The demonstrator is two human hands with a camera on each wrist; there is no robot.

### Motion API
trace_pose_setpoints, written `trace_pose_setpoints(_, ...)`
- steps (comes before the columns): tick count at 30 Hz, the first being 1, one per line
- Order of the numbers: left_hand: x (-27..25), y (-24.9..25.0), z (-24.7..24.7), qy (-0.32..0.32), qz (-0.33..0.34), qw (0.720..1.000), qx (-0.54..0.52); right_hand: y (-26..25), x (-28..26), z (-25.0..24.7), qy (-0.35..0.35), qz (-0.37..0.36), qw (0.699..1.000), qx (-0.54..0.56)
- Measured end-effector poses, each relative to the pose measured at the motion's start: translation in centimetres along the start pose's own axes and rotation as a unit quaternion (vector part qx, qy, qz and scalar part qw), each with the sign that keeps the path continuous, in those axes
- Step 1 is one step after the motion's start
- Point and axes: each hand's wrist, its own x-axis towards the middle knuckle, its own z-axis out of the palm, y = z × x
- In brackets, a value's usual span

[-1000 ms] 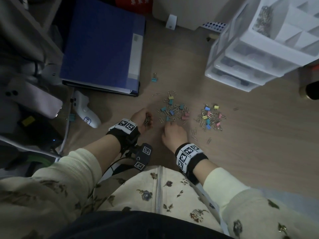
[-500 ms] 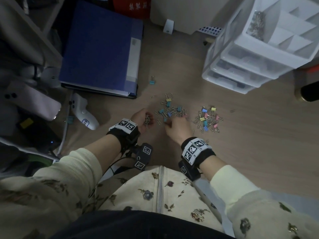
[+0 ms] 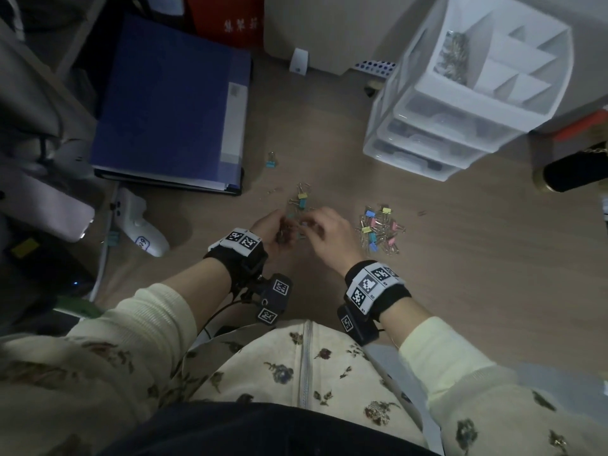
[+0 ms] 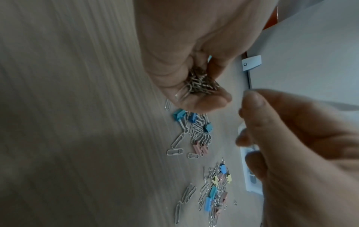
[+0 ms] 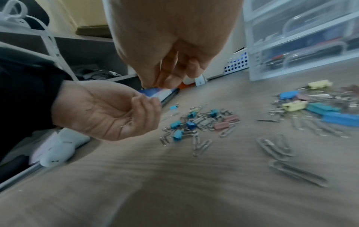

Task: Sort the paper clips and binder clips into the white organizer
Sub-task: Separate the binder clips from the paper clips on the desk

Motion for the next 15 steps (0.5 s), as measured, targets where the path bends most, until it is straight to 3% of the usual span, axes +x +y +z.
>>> trace_pose_setpoints(3,0.1,-0.5,0.9,0.007,-0.008,0.998,0.060,2.7,-0.9,-1.5,-0.003,0.055,0.997,-0.044)
trace_pose_setpoints(9,0.4,-1.7,2.8,-0.005,-0.025,0.997,0.075,8.2,-2.2,-3.9,-0.046,0.215,0.968,-0.123)
trace_pose_setpoints(15,1.0,-1.9,3.9,-0.005,-0.034,0.995,0.092,10.8,-2.6,-3.6,-0.061,0.251,0.955,-0.143)
